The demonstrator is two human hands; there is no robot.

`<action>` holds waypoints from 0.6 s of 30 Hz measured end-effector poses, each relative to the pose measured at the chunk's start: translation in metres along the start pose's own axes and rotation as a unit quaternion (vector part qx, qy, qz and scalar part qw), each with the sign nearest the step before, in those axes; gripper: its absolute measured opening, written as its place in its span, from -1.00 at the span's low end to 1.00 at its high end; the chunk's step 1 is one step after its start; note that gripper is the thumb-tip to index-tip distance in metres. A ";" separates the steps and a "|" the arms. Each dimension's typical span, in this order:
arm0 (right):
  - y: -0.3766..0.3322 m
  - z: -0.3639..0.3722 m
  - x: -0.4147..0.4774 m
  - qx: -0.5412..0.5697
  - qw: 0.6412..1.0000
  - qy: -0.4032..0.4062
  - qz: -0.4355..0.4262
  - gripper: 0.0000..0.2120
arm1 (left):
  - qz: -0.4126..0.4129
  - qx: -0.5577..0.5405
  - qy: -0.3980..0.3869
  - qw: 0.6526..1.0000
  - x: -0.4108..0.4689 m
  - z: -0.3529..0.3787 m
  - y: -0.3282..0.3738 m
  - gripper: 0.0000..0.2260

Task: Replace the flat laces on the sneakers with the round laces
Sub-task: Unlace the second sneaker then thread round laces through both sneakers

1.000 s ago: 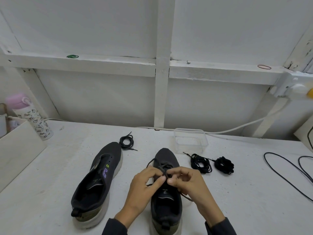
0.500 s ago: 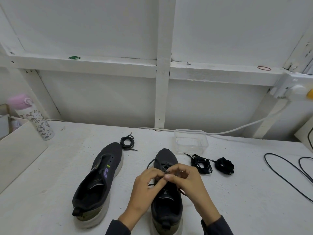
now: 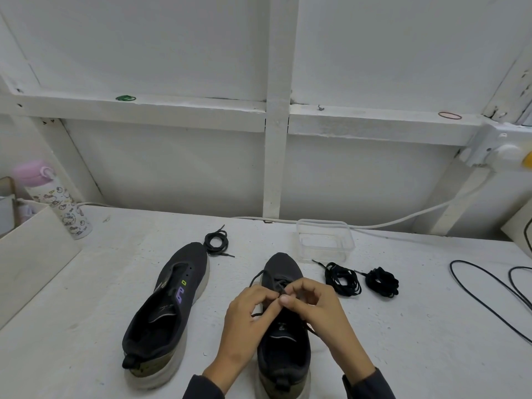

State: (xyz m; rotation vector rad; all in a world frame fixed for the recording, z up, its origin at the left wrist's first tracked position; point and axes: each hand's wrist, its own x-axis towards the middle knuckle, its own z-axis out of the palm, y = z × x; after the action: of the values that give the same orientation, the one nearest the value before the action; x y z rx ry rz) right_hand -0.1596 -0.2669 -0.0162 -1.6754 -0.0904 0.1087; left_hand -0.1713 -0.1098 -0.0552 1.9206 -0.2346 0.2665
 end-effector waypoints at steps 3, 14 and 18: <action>-0.001 0.001 0.000 0.015 1.000 0.011 0.009 -0.88 | 0.000 0.001 -0.004 1.000 -0.001 0.001 0.001 -0.83; -0.005 0.007 -0.007 0.157 0.985 0.024 0.061 -0.91 | 0.036 0.090 -0.020 0.995 -0.008 0.008 -0.011 -0.77; -0.005 0.010 -0.008 0.234 0.967 0.036 0.093 -0.95 | 0.029 0.079 -0.011 0.996 -0.007 0.009 -0.011 -0.72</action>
State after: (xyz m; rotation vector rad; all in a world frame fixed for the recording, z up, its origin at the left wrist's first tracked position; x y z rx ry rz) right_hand -0.1691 -0.2579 -0.0126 -1.2103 0.1405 0.1945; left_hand -0.1745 -0.1140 -0.0701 2.0764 -0.2923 0.3114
